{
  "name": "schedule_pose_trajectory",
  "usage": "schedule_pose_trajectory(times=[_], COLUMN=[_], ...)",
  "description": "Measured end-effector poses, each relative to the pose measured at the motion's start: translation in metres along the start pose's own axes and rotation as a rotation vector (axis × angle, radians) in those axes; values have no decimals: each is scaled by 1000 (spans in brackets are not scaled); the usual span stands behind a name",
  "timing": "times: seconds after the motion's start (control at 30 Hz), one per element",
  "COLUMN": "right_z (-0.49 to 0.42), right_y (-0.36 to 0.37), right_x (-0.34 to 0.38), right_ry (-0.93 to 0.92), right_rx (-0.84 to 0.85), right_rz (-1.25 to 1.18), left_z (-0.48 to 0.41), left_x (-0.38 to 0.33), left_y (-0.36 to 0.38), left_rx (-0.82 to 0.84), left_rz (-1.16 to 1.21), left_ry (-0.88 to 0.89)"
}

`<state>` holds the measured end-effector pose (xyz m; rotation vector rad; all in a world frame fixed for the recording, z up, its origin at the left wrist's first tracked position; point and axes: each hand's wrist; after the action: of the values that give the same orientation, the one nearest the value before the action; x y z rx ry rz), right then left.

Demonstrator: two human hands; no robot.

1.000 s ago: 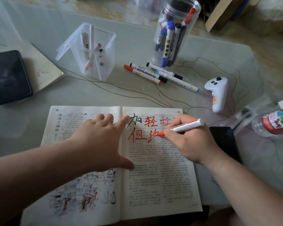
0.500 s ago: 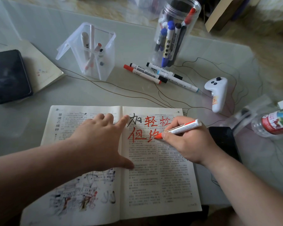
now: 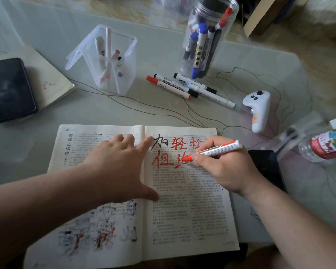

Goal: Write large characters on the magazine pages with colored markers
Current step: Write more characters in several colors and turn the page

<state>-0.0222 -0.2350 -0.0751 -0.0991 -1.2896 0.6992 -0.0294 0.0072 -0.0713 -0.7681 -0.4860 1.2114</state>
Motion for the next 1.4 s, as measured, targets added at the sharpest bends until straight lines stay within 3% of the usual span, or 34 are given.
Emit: schedule_pose_trajectory(times=[0.23,0.43,0.8,1.17,1.4], right_z=[2,-2,0,2,2], right_y=[2,-2,-20,-19,-21], right_x=[3,-5,-19,-24,-25], right_ry=[34,49,-15,-50,-23], right_rx=[60,-27,-121,-89,-168], right_rz=[74,162,-37,49,104], left_z=[0,0,0,1,1], left_x=[0,0,-1,-2,-2], left_y=[-1,0,-1,-2,-2], left_rx=[7,6,7,7,6], left_rz=[-1,2,-14,-34,-24], left_ry=[-4,-6,-11,-21,-17])
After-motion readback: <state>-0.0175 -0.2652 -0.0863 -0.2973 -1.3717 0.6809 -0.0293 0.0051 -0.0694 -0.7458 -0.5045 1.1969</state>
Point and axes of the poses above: each hand's wrist, its own z-axis away from the middle knuckle, its own y-axis out of the palm, x = y × z, and after that the axes turned 14 degrees about x, right-handed
